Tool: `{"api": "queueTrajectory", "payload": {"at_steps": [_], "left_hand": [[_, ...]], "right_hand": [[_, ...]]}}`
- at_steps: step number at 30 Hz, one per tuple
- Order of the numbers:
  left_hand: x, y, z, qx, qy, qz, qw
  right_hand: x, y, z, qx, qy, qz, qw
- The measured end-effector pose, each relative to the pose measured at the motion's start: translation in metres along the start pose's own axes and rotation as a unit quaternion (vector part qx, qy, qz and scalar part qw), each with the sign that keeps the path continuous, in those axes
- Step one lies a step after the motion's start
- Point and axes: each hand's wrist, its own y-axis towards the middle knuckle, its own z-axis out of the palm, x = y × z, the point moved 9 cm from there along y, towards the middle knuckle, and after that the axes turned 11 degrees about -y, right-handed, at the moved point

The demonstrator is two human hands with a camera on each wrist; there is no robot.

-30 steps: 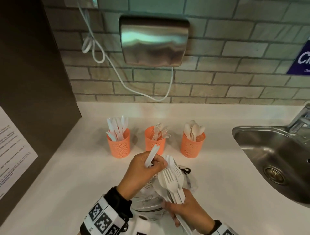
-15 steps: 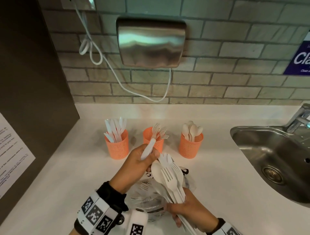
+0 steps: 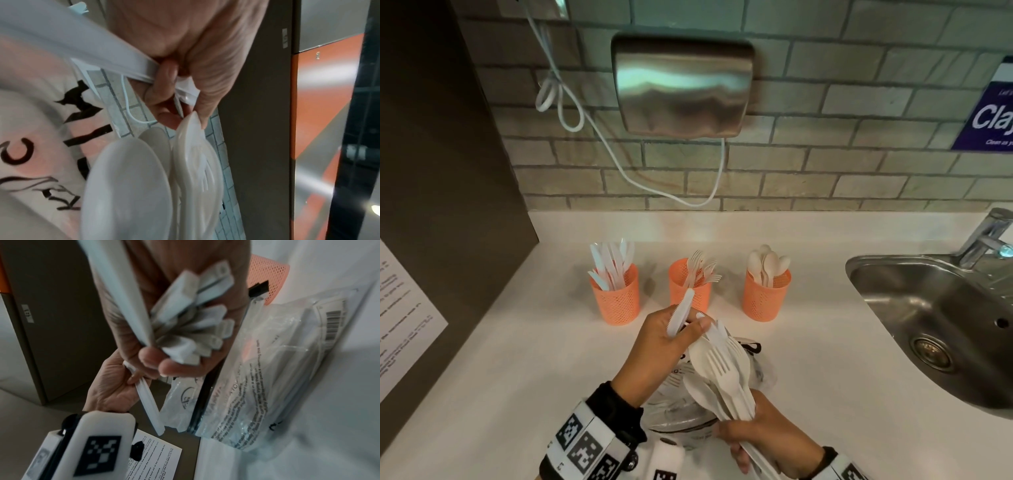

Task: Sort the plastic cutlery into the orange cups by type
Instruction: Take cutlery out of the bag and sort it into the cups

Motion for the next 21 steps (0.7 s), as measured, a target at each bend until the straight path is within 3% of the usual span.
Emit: {"api": "queueTrajectory", "payload": {"at_steps": [8, 21], "left_hand": [[-0.019, -0.003, -0.004, -0.025, 0.074, 0.083, 0.994], [-0.024, -0.006, -0.002, 0.000, 0.129, 0.110, 0.985]], "right_hand": [[0.003, -0.001, 0.000, -0.004, -0.011, -0.004, 1.000], [-0.002, -0.008, -0.002, -0.012, -0.030, 0.008, 0.999]]}}
